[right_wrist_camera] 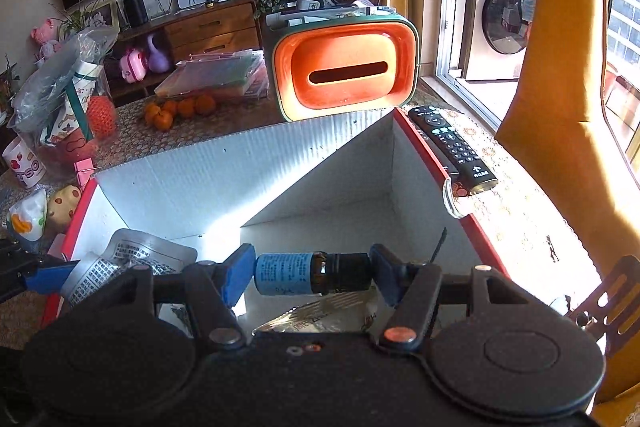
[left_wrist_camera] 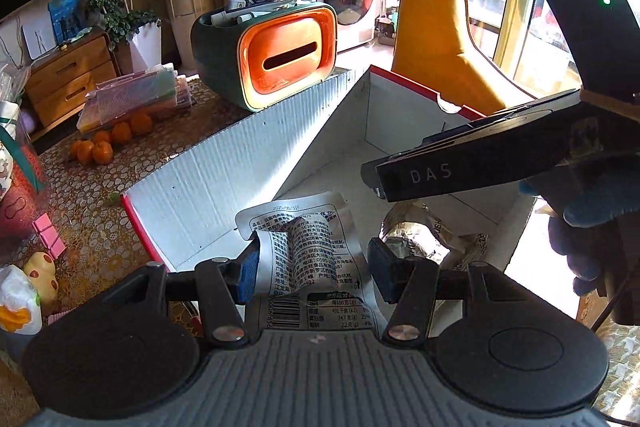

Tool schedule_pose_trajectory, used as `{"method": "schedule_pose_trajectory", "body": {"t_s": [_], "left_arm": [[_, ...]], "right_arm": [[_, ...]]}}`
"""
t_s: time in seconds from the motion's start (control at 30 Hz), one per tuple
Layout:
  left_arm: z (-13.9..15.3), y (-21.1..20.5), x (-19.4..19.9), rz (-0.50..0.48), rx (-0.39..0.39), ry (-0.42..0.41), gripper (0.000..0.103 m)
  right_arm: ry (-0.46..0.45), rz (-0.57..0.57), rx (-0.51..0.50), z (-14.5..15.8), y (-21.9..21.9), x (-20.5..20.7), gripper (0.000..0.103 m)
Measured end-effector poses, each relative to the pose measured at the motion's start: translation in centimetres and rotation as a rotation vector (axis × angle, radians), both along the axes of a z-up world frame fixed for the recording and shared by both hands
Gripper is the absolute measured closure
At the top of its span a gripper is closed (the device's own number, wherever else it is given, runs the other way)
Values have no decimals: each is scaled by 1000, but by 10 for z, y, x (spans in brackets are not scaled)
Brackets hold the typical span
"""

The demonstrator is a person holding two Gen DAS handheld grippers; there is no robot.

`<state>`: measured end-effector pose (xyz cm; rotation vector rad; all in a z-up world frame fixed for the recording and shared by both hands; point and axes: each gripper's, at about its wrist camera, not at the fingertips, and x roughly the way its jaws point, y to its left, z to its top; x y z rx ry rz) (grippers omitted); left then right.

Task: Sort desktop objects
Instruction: 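Carry the bottle and blister sheet with both grippers over the red box, then open both grippers to drop the bottle and blister sheet into the box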

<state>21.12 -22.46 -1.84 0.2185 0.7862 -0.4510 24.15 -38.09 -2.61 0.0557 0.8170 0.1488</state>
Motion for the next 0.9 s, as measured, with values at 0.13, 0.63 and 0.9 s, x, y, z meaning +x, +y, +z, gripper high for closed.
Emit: {"method": "schedule_pose_trajectory", "body": {"t_s": [0.13, 0.63, 0.9], "left_arm": [[-10, -6, 10, -18, 16, 50, 48], [-29, -12, 23, -49, 52, 197, 48], [-29, -13, 26, -54, 58, 213, 47]], "right_arm": [[41, 41, -27, -4, 5, 14, 40], [162, 91, -98, -20, 17, 30, 40], [158, 84, -95, -19, 16, 29, 33]]}}
